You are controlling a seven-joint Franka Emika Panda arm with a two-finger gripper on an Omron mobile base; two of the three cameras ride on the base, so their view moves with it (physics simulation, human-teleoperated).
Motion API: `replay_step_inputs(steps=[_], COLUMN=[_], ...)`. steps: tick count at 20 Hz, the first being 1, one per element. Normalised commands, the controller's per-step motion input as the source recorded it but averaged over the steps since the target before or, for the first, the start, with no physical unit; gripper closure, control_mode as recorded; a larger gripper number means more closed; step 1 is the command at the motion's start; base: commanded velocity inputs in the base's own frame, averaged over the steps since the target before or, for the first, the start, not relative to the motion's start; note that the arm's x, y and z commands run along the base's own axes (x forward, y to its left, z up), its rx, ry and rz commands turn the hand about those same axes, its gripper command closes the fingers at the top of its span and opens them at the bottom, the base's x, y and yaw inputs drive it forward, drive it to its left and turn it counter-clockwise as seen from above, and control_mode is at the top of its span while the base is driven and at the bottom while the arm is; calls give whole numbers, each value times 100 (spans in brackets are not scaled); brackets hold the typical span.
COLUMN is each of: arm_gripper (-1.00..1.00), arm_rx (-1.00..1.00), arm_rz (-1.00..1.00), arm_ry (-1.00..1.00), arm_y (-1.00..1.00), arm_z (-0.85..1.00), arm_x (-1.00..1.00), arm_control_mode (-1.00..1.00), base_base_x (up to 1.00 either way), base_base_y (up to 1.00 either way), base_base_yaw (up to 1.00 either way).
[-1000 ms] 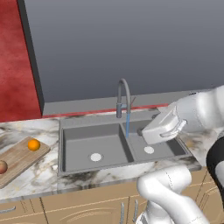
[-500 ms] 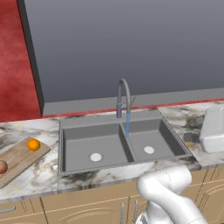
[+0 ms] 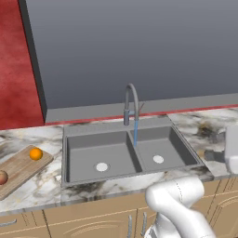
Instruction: Pick the peach, orange from the sink and place them on the cutting board to airdry. Then turn off the sink faucet.
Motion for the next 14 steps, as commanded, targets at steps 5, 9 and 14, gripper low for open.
replay_step_inputs(steps=[5, 9, 14], arm_gripper=[-100, -100, -100], arm_rx=[1, 0, 1], arm_rz=[4, 5, 6], arm_ry=[-3, -2, 0], arm_y=[-53, -59, -47], arm_z=[-1, 0, -9], arm_x=[-15, -17, 3], arm_control_mode=[-100, -100, -100], base_base_x=[0, 0, 0], base_base_y=[0, 0, 0], base_base_yaw=[0, 0, 0])
